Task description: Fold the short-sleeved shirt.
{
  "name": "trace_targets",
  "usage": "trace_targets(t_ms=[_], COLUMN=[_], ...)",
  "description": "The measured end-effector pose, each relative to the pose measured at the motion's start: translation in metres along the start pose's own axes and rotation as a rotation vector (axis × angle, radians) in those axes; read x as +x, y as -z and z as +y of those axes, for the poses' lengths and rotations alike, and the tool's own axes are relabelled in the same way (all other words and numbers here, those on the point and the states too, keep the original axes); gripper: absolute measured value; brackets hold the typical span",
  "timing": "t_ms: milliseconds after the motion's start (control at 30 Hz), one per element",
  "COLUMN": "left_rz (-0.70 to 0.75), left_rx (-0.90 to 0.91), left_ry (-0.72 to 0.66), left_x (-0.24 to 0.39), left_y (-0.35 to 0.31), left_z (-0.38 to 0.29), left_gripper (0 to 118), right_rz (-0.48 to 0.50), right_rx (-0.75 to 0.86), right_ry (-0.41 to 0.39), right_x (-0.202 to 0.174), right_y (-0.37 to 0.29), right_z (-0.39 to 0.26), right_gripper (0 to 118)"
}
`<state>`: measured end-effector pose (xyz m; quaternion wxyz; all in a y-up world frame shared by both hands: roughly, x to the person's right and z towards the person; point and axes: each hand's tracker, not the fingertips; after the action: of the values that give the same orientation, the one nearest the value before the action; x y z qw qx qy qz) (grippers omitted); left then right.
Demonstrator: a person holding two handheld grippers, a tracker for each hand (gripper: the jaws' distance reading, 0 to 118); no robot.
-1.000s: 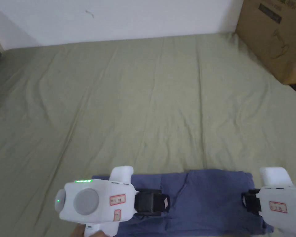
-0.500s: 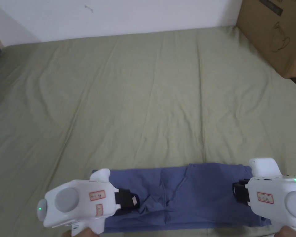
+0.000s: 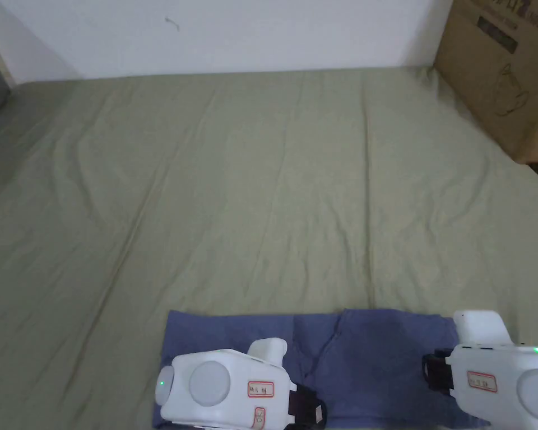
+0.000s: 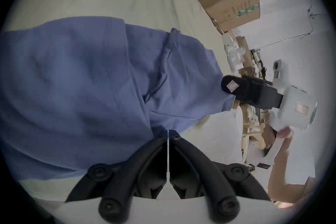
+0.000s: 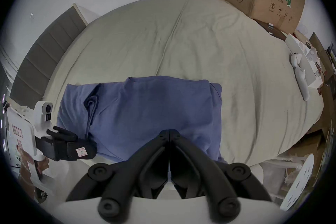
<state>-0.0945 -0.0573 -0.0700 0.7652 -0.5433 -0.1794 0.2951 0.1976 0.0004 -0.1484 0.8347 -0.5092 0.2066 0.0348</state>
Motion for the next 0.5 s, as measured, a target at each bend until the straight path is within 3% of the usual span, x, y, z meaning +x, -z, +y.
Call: trace_targets(t_ms=[100, 233, 400, 433, 500], left_rz=[-0.056, -0.006, 0.006, 0.015, -0.001], left_rx=[0.118, 0.322, 0.449, 0.449, 0.416], left_ry=[-0.056, -0.119, -0.302, -0.312, -0.335], left_x=[-0.012, -0.056, -0.109, -0.128, -0.149], left_y=[-0.04, -0.112, -0.177, -0.18, -0.182], left_z=[0.006, 0.014, -0.011, -0.016, -0.025], left_gripper=[1, 0, 5, 19, 69], right_rz=[-0.003, -0.01, 0.001, 0.003, 0.006], right_rx=[0.013, 0.027, 0.019, 0.012, 0.0], right_ry=[-0.01, -0.025, -0.044, -0.052, -0.073], right_x=[-0.001, -0.006, -0.025, -0.029, -0.04], right_y=[-0.005, -0.006, -0.002, 0.0, 0.002], right_z=[0.006, 0.013, 0.016, 0.016, 0.016], right_gripper=[0, 0, 0, 0, 0])
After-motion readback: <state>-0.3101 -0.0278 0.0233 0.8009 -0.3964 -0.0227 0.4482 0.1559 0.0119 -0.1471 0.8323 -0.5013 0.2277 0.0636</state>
